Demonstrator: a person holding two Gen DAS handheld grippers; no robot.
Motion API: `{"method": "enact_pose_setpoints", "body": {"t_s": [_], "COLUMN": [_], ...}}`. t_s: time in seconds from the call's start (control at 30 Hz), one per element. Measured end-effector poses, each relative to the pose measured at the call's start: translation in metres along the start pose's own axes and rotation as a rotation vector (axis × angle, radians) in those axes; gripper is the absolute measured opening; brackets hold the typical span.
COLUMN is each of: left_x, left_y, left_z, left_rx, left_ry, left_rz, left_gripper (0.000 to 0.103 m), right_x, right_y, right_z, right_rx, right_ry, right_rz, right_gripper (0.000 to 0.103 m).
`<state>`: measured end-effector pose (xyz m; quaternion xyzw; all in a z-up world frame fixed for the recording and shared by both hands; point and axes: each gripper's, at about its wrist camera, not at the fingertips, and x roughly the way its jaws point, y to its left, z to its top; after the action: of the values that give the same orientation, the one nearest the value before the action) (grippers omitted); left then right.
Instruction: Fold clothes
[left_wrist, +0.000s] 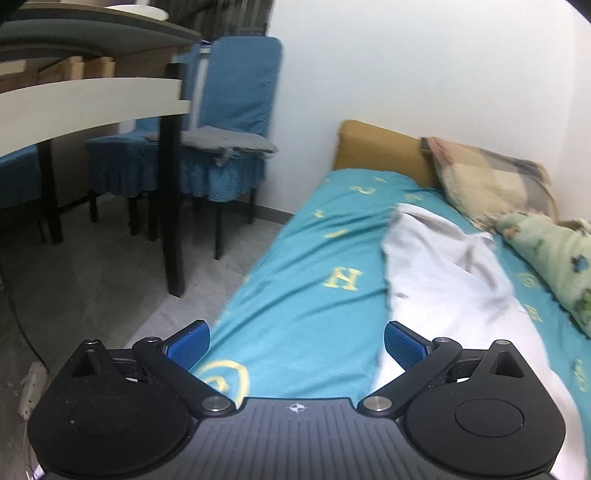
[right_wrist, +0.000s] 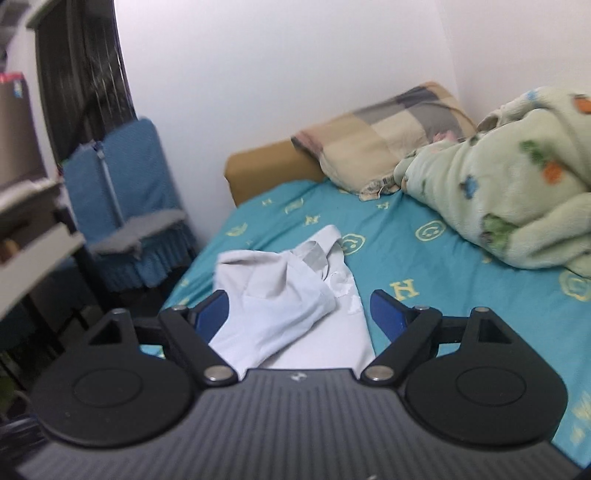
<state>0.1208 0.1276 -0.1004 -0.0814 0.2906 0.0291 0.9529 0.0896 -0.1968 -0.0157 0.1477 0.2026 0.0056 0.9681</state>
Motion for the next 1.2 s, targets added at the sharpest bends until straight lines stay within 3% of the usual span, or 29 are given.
{"method": "enact_pose_setpoints", "body": {"t_s": [0.13, 0.27, 0.43, 0.53, 0.7, 0.8, 0.87, 0.97, 1.2], "left_x": [-0.015, -0.031, -0.049, -0.053, -0.047, -0.044, -0.042, -0.044, -0.087], "left_y": [-0.007, -0.011, -0.01, -0.014, -0.016, -0.021, -0.024, -0.031, -0.072], "left_z": [-0.003, -0.01, -0.025, -0.038, -0.045, -0.05, -0.053, -0.052, -0.046], "left_rx": [0.03, 0.048, 0.108, 0.181, 0.218, 0.251, 0.283, 0.342, 0.543], "left_ry": [0.07, 0.156, 0.278, 0.359, 0.48, 0.547, 0.582, 0.594, 0.493], "left_rz": [-0.026, -0.036, 0.011, 0.047, 0.088, 0.053, 0.071, 0.098, 0.145], "left_gripper": [0.1, 0.089, 0.079, 0.071, 0.064, 0.051, 0.03, 0.012, 0.006], "right_x": [-0.081, -0.121, -0.123, -0.119, -0.115, -0.116, -0.116, -0.117, -0.12], "right_y": [-0.009, -0.014, -0.021, -0.031, -0.051, -0.062, -0.069, -0.073, -0.08], "right_z": [-0.021, -0.043, -0.044, -0.046, -0.047, -0.048, -0.048, -0.049, -0.05], "right_rx": [-0.006, -0.025, 0.005, 0.037, 0.113, 0.159, 0.194, 0.222, 0.28], "right_ry": [-0.028, -0.009, 0.006, 0.019, 0.048, 0.053, 0.06, 0.064, 0.07], "right_rz": [0.025, 0.005, 0.004, -0.016, -0.013, -0.01, 0.002, 0.019, 0.057], "right_gripper": [0.085, 0.086, 0.085, 0.085, 0.085, 0.085, 0.085, 0.085, 0.085]}}
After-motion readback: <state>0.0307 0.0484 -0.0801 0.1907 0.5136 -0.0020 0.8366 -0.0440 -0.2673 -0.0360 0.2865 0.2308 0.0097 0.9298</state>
